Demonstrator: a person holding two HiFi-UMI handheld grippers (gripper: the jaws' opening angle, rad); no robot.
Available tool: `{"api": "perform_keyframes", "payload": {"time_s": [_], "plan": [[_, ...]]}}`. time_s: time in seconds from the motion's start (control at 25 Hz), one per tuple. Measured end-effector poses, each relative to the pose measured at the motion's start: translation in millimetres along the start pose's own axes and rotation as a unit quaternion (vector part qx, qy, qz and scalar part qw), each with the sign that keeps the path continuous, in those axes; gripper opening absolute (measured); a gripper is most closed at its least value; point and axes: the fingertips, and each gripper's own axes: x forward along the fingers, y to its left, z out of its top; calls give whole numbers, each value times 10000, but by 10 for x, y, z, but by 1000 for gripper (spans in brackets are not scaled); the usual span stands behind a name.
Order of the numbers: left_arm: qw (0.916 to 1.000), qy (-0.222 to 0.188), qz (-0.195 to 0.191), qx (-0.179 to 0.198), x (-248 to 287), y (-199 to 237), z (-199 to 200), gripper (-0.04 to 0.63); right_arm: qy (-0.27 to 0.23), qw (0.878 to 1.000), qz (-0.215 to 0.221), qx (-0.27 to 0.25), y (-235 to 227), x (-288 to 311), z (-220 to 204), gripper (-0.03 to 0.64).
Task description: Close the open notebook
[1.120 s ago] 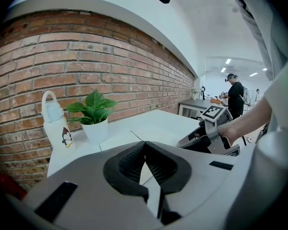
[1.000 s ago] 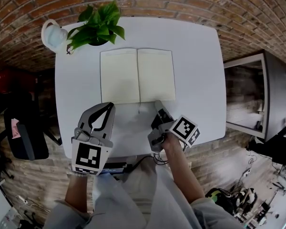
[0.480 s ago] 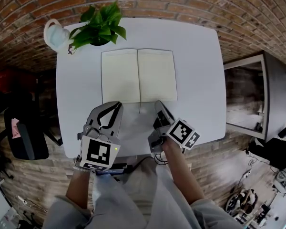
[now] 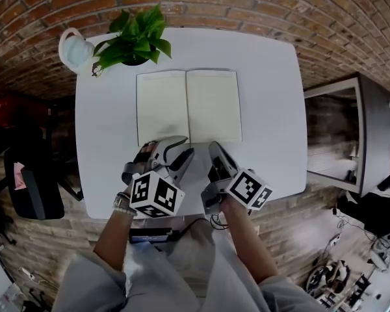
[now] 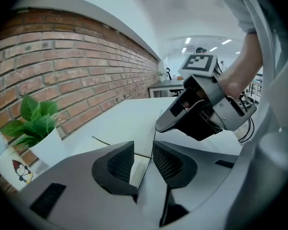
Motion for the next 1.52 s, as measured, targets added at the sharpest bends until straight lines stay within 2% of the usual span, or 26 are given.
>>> {"api": "perform_keyframes", "payload": {"time_s": [0.32,0.6,0.92,1.32,1.52], "plan": [[9980,63,-252,576,336,-84,-15,133,108,9992,196,-317,79,8,5,49],[9975,66,-304,627,468,-154,-14,146,266,9976,339,-549,124,10,-25,49],[9984,-6,79,557,542,-92,-5,127,323,9971,307,-611,66,15,-20,49],[9994,-272,-32,205,507,-72,17,115,344,9953,387,-812,83,17,-17,51],[9994,-345,-39,83,492,-64,29,114,401,9963,390,-645,46,-16,-14,52]]}}
